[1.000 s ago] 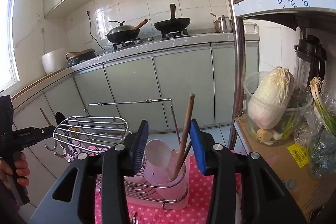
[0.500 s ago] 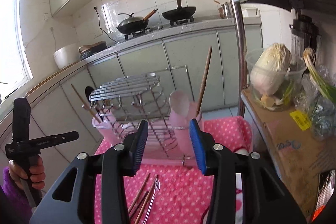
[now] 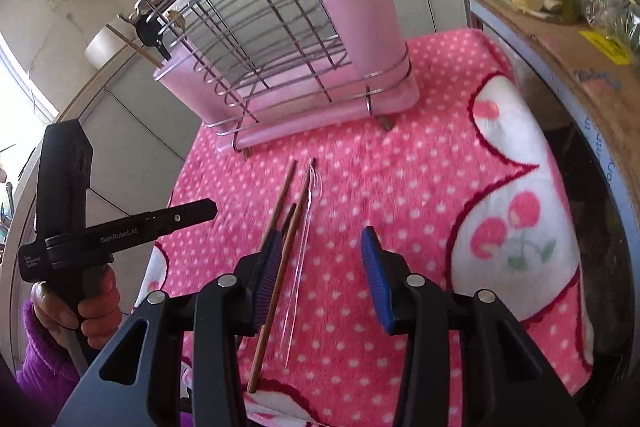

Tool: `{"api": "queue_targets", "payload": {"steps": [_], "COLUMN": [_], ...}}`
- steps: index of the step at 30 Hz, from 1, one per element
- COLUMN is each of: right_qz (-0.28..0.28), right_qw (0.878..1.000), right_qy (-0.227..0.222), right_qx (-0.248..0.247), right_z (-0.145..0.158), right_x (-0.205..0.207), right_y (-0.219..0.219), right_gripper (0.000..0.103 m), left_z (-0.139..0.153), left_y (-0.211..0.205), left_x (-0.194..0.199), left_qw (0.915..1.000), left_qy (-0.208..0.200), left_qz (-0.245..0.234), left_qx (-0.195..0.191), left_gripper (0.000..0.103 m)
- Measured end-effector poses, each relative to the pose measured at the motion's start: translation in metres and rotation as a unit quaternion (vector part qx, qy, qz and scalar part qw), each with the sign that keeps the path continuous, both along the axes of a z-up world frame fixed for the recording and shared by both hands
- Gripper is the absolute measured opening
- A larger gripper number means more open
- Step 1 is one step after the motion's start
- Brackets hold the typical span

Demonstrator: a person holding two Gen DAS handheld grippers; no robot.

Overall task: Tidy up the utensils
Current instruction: 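Move both open tools back down over the remaining utensils on the mat, then grasp a wooden chopstick with the left tool while the right tool grasps the clear plastic fork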

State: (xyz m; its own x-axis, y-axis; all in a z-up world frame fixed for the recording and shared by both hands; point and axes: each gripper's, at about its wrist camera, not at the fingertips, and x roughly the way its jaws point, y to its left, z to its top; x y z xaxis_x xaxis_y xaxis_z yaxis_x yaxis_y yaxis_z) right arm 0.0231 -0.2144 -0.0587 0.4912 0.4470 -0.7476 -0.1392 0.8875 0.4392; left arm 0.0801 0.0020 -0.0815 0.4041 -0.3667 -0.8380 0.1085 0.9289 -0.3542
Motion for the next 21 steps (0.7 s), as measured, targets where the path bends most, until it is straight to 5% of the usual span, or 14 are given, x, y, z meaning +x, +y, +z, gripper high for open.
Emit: {"api": "queue_targets", "payload": {"steps": [15,21], "right_qz": [-0.001,0.004], "right_qw": [0.999,0.999], "right_qy": [0.030,0.043], "right_qx": [0.011,0.030], "right_z": [-0.017,-0.019], "right_x": [0.008,0.019], "right_y": [-0.008,-0.003], "right_gripper": [0.042,0.042], "left_z": [-0.047,-0.045], "left_y": [-0.045,-0.038], "left_x": [0.063,0.067], "left_qw": [0.9950,0.9965], "left_qy": [0.071,0.057], "left_qz": [-0.016,0.002], "left_qx": [0.068,0.061], "left_gripper": [0.009,0.005]}}
